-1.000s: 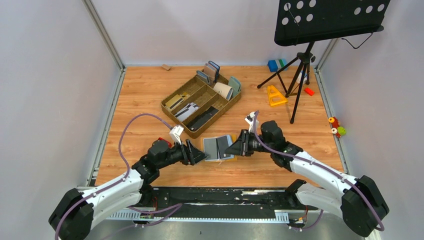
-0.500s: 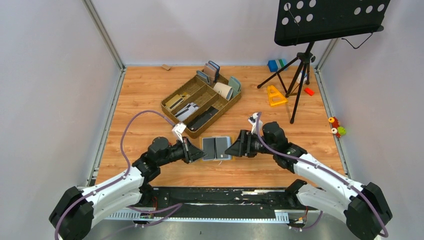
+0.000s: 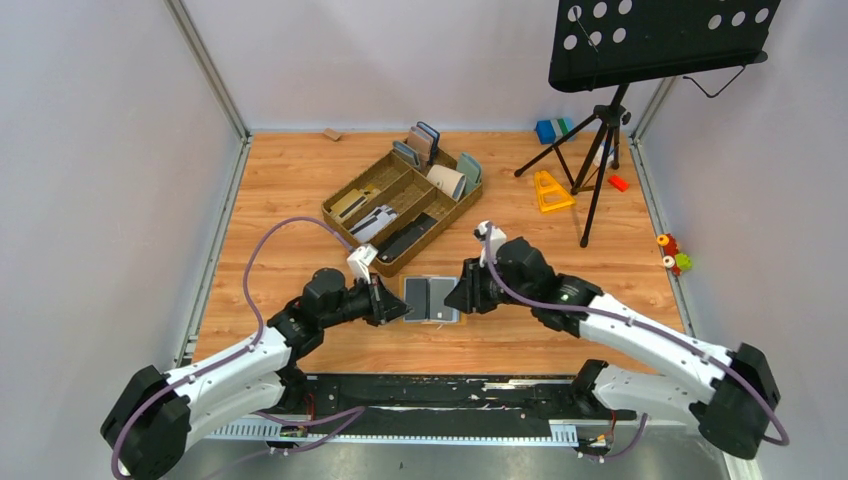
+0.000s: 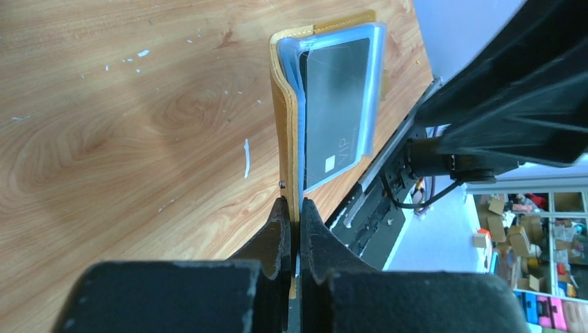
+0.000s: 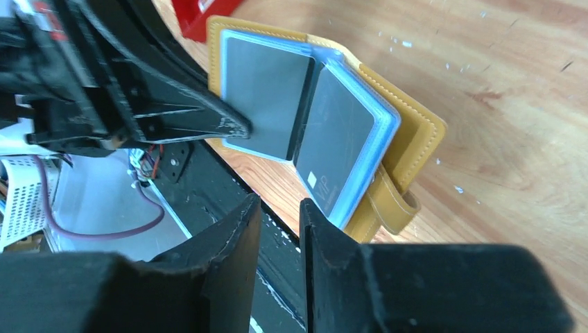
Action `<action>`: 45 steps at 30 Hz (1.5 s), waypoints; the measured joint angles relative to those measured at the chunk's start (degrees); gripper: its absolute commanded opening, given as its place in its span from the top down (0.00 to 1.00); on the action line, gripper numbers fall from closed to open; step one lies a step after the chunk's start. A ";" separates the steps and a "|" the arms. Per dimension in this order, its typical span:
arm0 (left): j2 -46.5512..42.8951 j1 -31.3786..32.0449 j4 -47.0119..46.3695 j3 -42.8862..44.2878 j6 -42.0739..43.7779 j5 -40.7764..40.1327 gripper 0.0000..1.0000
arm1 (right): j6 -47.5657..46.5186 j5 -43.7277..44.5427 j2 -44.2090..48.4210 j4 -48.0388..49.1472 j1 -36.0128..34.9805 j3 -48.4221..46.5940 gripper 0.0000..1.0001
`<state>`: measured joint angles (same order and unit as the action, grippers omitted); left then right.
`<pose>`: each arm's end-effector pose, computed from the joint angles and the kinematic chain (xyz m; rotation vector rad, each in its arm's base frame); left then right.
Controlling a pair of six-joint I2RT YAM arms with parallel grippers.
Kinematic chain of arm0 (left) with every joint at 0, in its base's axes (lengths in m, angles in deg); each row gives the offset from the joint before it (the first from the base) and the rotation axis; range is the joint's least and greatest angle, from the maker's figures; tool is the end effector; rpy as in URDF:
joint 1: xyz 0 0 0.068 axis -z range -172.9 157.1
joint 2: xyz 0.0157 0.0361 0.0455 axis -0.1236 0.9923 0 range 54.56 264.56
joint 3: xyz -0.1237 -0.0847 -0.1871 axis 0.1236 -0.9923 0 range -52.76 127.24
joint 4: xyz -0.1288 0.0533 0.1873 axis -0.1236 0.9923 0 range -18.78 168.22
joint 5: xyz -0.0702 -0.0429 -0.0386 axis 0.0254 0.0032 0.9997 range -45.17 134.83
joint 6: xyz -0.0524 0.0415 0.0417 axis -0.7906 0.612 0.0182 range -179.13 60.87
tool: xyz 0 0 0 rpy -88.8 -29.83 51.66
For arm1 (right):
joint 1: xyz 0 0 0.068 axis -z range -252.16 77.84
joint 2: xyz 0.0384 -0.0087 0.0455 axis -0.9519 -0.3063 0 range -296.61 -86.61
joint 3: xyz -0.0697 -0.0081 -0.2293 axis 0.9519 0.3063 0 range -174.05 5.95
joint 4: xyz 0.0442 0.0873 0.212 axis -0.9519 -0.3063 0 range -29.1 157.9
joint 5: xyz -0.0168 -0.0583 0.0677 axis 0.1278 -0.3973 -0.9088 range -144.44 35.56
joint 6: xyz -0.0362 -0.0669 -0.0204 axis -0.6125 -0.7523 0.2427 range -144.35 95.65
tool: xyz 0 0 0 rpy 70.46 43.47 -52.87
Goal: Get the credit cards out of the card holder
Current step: Pick up the card holder from the center of the board, then remove the credit card from the card holder.
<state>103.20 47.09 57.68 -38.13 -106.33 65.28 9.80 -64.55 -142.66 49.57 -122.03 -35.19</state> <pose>0.1447 -0.1521 0.1674 0.1328 2.1526 -1.3035 0.1407 0.1854 0.2298 -0.4283 2.2893 0.9941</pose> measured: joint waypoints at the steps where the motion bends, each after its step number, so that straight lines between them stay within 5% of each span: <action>1: 0.24 0.00 -0.07 0.04 -0.07 0.09 1.00 | 0.09 -0.50 -1.90 0.46 -0.04 0.00 0.72; 18: 3.50 -0.44 -12.33 -0.02 -10.29 7.63 1.00 | 15.15 -21.66 -9.73 33.31 10.12 16.76 0.62; 33: 8.61 -0.57 -27.45 -1.62 -18.60 13.60 1.00 | 21.46 -27.91 -7.65 44.57 10.34 17.92 0.58; 45: 8.09 -0.59 -31.85 -1.73 -20.11 16.09 0.91 | 25.42 -30.56 -5.73 58.36 11.13 23.23 0.84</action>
<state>111.29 46.50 25.83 -39.85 -126.44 81.37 35.22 -95.10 -148.39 107.93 -110.90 -11.96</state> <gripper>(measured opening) 0.037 0.237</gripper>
